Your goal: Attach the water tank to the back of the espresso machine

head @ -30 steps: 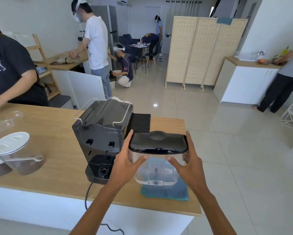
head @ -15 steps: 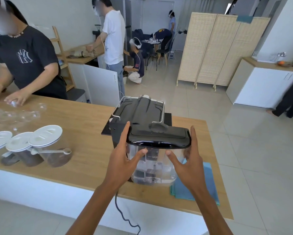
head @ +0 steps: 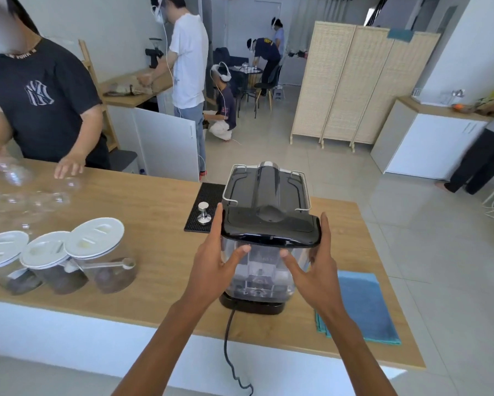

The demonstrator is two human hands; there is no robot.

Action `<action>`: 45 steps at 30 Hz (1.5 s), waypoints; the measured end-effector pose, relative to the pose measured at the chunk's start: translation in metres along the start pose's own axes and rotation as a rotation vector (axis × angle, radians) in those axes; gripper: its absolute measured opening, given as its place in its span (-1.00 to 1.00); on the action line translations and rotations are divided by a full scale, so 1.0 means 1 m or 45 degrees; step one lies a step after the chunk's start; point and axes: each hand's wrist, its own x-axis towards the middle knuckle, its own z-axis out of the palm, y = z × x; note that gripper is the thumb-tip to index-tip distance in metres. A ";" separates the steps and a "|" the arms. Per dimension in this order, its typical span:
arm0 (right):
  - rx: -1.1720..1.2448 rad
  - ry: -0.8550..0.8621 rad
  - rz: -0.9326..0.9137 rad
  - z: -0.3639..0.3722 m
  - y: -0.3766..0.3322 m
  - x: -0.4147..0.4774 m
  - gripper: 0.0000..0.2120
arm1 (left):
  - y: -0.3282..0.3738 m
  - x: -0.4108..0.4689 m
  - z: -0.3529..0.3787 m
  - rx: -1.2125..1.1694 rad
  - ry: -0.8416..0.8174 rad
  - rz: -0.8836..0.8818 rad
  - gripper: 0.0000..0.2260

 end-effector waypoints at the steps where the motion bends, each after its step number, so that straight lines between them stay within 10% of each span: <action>1: 0.004 -0.003 0.006 0.001 0.000 -0.001 -0.04 | 0.000 0.000 0.000 -0.002 -0.006 0.004 -0.17; 45: -0.388 -0.051 0.231 0.032 0.106 -0.030 0.23 | -0.111 -0.030 -0.015 0.201 -0.343 -0.119 -0.02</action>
